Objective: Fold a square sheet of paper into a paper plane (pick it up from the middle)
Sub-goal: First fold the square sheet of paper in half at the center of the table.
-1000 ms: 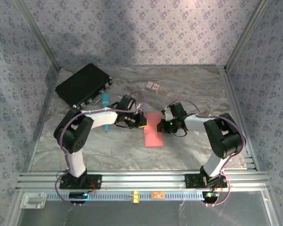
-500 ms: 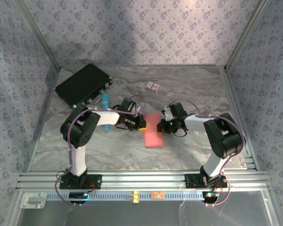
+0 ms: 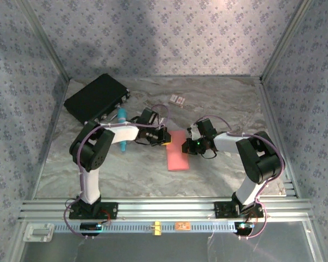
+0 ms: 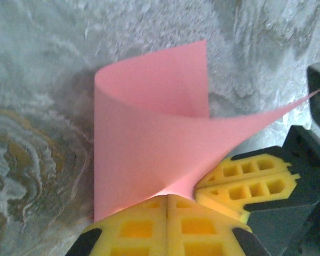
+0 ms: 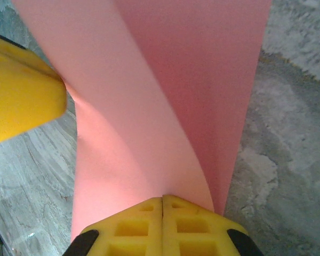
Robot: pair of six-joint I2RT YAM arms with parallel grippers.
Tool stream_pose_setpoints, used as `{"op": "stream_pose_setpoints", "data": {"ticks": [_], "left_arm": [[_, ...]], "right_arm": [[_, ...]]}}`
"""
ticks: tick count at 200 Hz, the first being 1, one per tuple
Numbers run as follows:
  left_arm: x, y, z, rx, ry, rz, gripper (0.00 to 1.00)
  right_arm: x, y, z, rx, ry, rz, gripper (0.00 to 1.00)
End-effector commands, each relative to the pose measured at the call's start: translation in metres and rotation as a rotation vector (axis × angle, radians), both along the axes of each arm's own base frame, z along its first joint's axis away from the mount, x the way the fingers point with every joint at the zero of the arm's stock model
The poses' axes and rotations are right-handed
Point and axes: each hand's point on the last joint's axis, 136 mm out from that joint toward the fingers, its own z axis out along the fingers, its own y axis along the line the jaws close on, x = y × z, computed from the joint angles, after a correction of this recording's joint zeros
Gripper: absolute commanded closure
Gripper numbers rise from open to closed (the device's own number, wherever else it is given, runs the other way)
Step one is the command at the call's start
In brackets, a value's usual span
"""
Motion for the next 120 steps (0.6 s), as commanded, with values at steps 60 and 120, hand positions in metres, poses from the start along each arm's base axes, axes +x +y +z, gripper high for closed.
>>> {"op": "stream_pose_setpoints", "data": {"ticks": [60,120], "left_arm": [[0.002,0.010,-0.041,0.067,0.071,0.004,1.00],[0.017,-0.003,0.002,0.013,0.008,-0.015,1.00]], "right_arm": [[-0.025,-0.024,-0.029,-0.115,0.110,-0.032,1.00],[-0.024,-0.023,-0.028,-0.113,0.110,-0.029,1.00]]}}
